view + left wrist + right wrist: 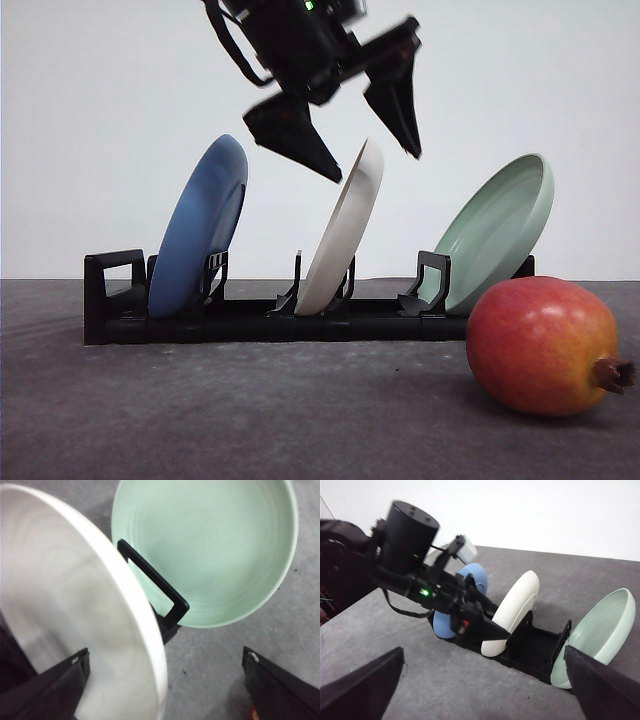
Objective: Place pomegranate in white plate
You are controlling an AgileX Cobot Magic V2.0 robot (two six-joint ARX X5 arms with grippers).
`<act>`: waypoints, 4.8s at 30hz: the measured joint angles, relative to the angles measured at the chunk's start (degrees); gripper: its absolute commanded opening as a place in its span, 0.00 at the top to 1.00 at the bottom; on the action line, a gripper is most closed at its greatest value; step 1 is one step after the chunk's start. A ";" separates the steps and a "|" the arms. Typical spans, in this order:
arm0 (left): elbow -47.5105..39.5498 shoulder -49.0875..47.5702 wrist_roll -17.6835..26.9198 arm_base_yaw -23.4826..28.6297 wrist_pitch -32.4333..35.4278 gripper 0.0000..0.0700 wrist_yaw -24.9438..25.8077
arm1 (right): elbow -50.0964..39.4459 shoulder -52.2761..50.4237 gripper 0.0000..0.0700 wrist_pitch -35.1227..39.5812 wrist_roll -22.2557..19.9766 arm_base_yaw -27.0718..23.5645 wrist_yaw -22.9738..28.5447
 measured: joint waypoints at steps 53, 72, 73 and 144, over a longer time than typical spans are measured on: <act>7.32 -22.96 -1.54 -19.13 -41.50 1.00 -8.27 | 0.00 0.00 0.07 -0.07 0.07 0.00 0.00; -19.27 -19.91 -3.14 -36.53 -27.78 1.00 -31.03 | 0.00 0.00 0.07 -1.90 0.17 0.00 0.00; -21.58 -19.71 -3.18 -36.52 -25.38 1.00 -31.18 | 0.00 0.00 0.07 -2.32 0.17 0.00 0.00; -31.93 -74.59 -18.34 -36.79 -27.70 0.06 -20.65 | 0.04 53.76 0.00 -10.02 -1.53 25.82 24.46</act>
